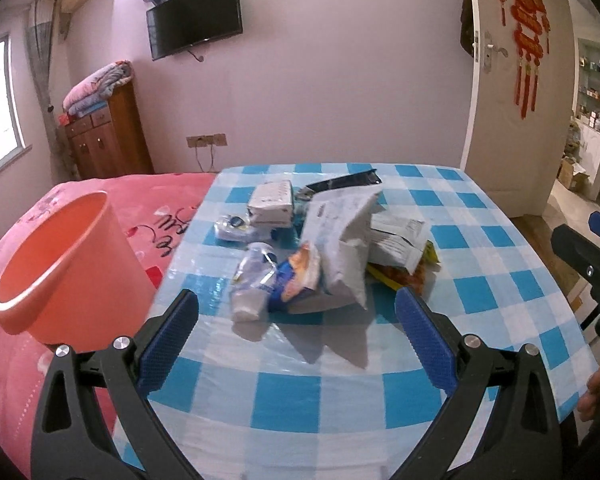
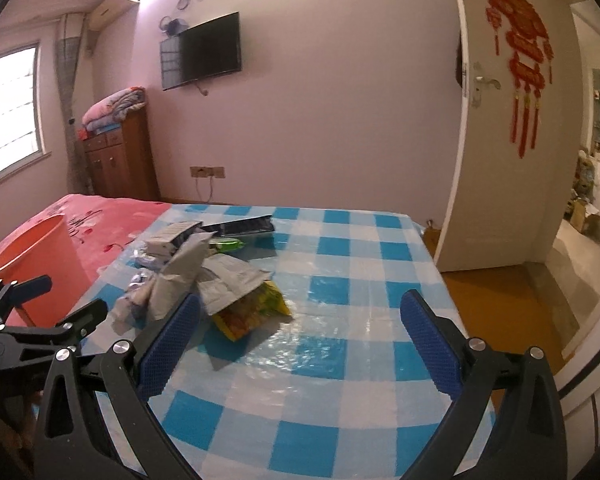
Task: Collect trash
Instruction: 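Move the left tool toward the crumpled white plastic bottle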
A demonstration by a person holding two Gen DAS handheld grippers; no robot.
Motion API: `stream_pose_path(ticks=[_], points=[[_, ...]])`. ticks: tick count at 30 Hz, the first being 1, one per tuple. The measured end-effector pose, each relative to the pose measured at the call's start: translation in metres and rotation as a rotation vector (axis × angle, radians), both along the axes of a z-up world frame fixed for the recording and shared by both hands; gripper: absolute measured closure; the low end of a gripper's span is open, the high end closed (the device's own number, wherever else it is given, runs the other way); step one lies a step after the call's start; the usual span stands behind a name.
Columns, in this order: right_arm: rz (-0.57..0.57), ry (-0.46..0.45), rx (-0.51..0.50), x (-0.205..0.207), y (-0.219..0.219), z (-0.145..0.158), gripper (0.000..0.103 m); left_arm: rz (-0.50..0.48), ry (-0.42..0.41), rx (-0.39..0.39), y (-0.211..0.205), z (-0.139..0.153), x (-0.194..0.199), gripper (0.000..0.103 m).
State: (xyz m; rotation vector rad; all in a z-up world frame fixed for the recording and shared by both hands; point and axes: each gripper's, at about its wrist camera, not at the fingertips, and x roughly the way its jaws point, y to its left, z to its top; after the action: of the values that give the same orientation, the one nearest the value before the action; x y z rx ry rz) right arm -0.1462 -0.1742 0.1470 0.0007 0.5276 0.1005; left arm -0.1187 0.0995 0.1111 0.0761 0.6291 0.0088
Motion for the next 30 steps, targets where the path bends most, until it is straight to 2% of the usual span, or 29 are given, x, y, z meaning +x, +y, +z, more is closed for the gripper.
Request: stream_pose_path(ticks=[8, 19, 30], points=[[0.066, -0.005, -0.007, -0.005, 0.023, 0.008, 0.004, 0.008, -0.002, -0.003, 0.013, 0.004, -0.001, 0.004], [0.050, -0.020, -0.037, -0.009, 0.036, 0.014, 0.004, -0.008, -0.012, -0.025, 0.017, 0.008, 0.002, 0.004], [0.037, -0.014, -0.018, -0.013, 0.033, 0.014, 0.004, -0.026, -0.025, -0.041, 0.019, 0.008, 0.000, 0.004]])
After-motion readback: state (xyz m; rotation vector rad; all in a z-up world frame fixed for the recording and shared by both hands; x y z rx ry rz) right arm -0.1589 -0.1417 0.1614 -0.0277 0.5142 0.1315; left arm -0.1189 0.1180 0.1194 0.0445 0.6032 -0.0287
